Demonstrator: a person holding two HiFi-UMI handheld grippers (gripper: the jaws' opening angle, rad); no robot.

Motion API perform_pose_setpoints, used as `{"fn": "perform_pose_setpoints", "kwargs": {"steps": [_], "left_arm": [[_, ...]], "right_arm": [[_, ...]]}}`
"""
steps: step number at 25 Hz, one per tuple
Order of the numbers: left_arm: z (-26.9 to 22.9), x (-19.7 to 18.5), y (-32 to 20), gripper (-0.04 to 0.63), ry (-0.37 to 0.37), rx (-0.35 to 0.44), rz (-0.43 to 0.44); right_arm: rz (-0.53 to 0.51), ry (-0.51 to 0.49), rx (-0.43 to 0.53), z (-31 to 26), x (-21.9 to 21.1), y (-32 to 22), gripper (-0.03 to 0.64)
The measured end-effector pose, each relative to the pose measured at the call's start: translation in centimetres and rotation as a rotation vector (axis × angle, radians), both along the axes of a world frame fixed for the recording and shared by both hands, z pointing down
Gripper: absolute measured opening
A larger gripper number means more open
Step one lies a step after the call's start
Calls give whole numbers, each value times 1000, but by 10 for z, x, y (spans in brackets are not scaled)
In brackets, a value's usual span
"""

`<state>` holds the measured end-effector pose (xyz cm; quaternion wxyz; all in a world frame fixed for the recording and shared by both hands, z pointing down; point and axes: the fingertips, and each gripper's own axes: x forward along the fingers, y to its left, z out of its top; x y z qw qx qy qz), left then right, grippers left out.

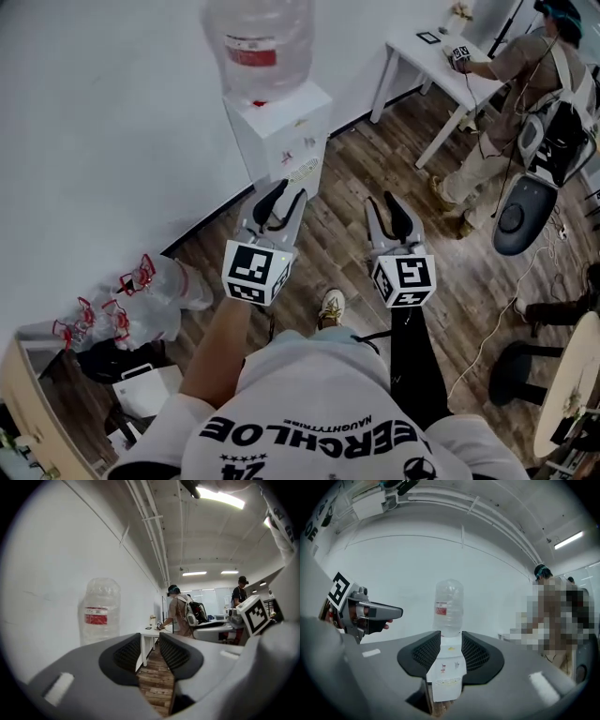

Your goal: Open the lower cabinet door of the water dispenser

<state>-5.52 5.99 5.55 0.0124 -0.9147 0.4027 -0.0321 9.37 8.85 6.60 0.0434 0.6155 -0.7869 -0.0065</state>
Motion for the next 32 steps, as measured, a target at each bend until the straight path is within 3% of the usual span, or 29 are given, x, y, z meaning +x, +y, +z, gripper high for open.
{"fn": "perform_pose_setpoints", "kwargs": {"steps": [12, 24, 32], "left_arm": [[7, 49, -98, 130, -34, -20, -75], [20, 100, -141, 130, -59, -30, -108], [27, 115, -158, 130, -77, -43, -118]], "right_arm": [[-88, -31, -34, 9, 53, -106, 121], [-132, -63, -53, 29, 101, -156, 121], [-171, -114, -74, 38, 117, -172, 121]]}}
